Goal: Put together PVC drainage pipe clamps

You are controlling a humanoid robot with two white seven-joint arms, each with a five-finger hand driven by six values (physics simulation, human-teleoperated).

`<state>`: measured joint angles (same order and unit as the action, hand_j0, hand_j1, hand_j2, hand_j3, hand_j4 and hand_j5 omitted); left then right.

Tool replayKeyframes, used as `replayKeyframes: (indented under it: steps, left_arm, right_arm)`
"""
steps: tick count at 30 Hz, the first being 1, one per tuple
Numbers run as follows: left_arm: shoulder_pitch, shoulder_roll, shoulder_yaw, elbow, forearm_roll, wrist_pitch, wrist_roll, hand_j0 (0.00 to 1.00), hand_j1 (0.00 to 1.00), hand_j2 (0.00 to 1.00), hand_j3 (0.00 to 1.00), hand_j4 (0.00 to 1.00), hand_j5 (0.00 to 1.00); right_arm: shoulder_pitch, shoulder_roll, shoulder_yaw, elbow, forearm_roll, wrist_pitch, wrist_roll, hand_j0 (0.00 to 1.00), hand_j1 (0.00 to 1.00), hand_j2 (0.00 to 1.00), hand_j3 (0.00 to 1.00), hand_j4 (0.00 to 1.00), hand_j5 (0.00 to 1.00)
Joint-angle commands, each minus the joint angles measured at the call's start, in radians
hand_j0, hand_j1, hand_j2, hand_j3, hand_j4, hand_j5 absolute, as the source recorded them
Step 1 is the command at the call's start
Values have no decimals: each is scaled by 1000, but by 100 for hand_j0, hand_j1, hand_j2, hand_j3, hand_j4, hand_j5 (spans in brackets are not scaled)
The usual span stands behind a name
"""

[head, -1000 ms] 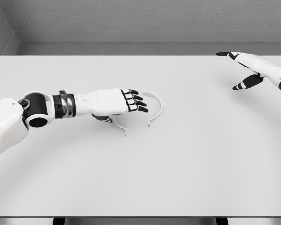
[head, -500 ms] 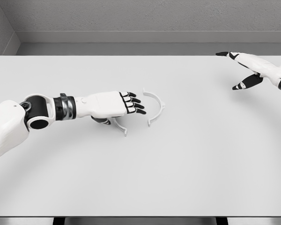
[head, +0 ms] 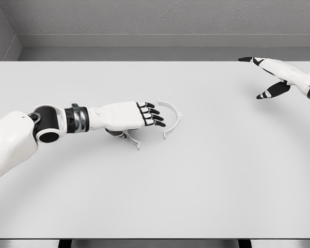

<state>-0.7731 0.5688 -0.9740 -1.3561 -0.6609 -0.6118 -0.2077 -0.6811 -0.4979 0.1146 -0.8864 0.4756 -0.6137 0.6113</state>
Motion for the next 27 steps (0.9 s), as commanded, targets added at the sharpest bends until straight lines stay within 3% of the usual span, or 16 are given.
replayKeyframes:
  steps: [1,27]
  left_arm:
    - [0,-1,1,0,6,1,1,100,100,100,100,100,100]
    - [-3,-18,8,15,-14,1,1,100,100,100,100,100,100]
  right_arm:
    - [0,-1,-1,0,-8,3,0,100,100,100,100,100,100]
    - [3,-1,-1,-5,-8,3,0,100,100,100,100,100,100]
